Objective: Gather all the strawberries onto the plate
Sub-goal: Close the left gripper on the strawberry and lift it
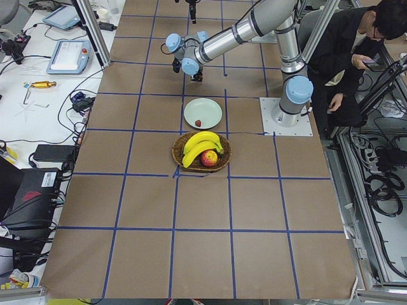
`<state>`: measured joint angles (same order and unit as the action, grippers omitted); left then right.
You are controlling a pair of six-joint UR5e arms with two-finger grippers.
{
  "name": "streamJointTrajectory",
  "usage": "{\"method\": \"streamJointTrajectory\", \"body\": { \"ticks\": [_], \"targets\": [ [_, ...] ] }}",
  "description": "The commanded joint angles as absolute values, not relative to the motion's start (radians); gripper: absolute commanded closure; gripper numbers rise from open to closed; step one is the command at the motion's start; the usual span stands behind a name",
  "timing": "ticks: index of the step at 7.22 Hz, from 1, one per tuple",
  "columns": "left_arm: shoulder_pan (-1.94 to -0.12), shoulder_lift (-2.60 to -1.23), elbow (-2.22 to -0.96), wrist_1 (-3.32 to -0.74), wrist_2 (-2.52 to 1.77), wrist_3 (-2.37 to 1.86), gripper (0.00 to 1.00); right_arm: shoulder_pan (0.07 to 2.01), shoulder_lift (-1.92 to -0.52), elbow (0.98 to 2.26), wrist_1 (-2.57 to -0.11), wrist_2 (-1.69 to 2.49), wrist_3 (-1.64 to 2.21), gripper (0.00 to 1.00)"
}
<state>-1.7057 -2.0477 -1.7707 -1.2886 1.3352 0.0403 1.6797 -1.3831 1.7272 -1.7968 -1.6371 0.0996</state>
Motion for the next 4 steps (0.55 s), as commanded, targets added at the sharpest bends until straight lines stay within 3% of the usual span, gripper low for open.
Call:
{"method": "streamJointTrajectory", "body": {
  "ticks": [1,4],
  "targets": [
    [-1.706,-2.004,-1.755,-1.299,1.400,0.044,1.00,1.680,-1.382,1.727,-1.798,-1.638,0.097,0.00],
    [-1.678,-1.938,-1.703,-1.434,1.529,0.084,1.00,1.677,-1.384,1.727,-1.799,-1.646,0.095,0.00]
  ]
}}
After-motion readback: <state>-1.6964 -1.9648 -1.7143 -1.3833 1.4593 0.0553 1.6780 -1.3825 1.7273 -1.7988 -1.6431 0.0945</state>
